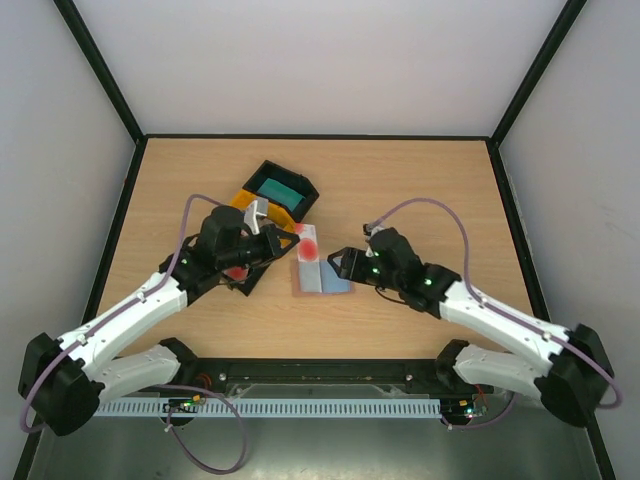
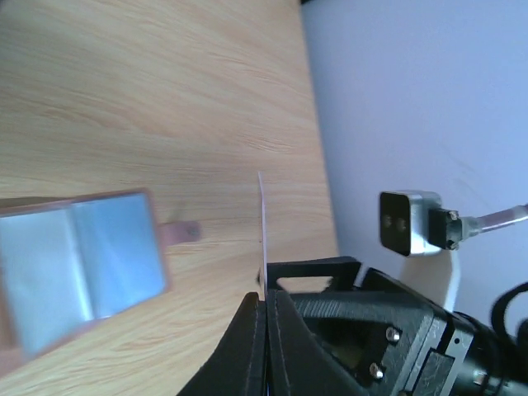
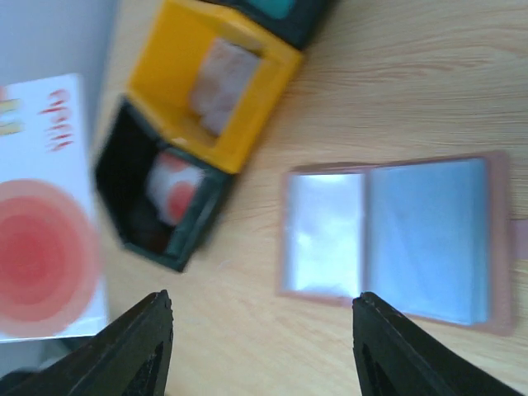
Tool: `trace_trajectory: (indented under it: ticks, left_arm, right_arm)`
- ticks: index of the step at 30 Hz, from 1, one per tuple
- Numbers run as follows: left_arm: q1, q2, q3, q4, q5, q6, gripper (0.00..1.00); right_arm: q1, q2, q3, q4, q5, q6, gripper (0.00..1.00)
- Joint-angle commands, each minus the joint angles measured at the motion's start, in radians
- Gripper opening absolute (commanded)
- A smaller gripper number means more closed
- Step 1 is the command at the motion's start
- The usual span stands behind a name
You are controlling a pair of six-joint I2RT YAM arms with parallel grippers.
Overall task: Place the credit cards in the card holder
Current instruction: Pick up the credit card from the storage box.
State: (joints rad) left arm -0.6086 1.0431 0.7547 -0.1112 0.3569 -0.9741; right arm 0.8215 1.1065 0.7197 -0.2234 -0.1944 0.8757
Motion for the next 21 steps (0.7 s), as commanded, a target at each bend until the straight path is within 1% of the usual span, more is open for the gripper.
trace_trajectory:
  ticks: [1,3,5,7,10,12,14,17,19,21]
  left_arm:
    - [-0.062,-0.012,-0.048,0.240,0.049,-0.112,0.03]
    - [-0.072,-0.030,-0.079,0.319,0.070,-0.170,0.02]
    - [-0.080,-0.040,-0.086,0.360,0.079,-0.200,0.02]
    - [-0.094,-0.048,-0.086,0.386,0.082,-0.212,0.02]
    - [-0.112,-0.061,-0.095,0.422,0.081,-0.241,0.02]
    - [-0.126,-0.075,-0.118,0.463,0.079,-0.277,0.02]
    - [-0.142,-0.090,-0.148,0.496,0.075,-0.307,0.03]
    - [-0.156,-0.116,-0.180,0.504,0.055,-0.329,0.03]
    - [-0.161,-0.129,-0.193,0.526,0.051,-0.342,0.02]
    - [-0.161,-0.135,-0.192,0.539,0.055,-0.344,0.02]
  right_arm:
    - [-0.007,-0.164,-0.095,0.235,-0.189,0.069,0.59]
    - [-0.007,-0.225,-0.134,0.317,-0.224,0.120,0.60]
    - [-0.008,-0.269,-0.144,0.359,-0.252,0.150,0.60]
    - [-0.008,-0.288,-0.139,0.360,-0.264,0.156,0.59]
    - [-0.007,-0.298,-0.135,0.364,-0.286,0.158,0.52]
    - [-0.007,-0.299,-0.131,0.352,-0.295,0.162,0.49]
    - [-0.007,-0.309,-0.133,0.331,-0.284,0.161,0.49]
    - [-0.007,-0.345,-0.138,0.285,-0.226,0.158,0.48]
    - [-0.007,-0.363,-0.149,0.300,-0.231,0.166,0.48]
    - [-0.008,-0.362,-0.151,0.329,-0.262,0.179,0.44]
